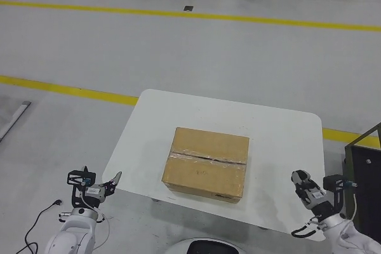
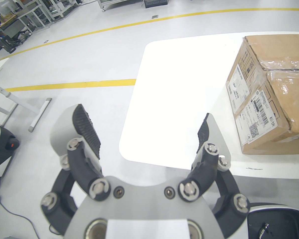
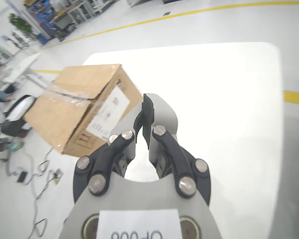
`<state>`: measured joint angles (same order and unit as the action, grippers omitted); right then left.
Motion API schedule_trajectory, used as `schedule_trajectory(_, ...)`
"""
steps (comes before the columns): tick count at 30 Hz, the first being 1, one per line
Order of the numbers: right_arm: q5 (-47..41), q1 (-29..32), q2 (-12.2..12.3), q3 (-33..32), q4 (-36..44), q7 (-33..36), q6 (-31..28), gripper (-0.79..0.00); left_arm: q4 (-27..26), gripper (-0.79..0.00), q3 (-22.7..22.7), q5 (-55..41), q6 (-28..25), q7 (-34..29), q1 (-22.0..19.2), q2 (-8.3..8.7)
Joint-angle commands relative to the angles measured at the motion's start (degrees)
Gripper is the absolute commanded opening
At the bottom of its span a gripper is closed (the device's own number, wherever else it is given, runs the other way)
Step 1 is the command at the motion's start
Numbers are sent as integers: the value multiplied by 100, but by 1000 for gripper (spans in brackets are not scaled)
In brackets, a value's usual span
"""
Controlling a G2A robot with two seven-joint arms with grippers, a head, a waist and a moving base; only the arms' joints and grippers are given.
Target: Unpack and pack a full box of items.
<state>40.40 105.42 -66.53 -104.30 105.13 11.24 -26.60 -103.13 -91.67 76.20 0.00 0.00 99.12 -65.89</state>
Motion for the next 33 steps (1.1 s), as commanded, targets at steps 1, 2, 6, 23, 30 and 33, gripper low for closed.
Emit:
schedule_trajectory(1,-835,-300,32,150,-305,648,-587,-785,0,0,0,0,0,0,0,0)
schedule_trajectory(2,-1293,-432,57,217,-455,1048,-863,-785,0,0,0,0,0,0,0,0)
schedule_trajectory(6,-1766,-661,119,85,-682,1580,-1079,-785,0,0,0,0,0,0,0,0)
schedule_trajectory(23,-1820,-1349,133,618,-595,1981,-394,-785,0,0,0,0,0,0,0,0)
schedule_trajectory(30,-1567,-1961,132,1186,-793,2364,120,-785,0,0,0,0,0,0,0,0)
schedule_trajectory(33,-1474,-2177,123,1405,-1052,2415,267,-736,0,0,0,0,0,0,0,0)
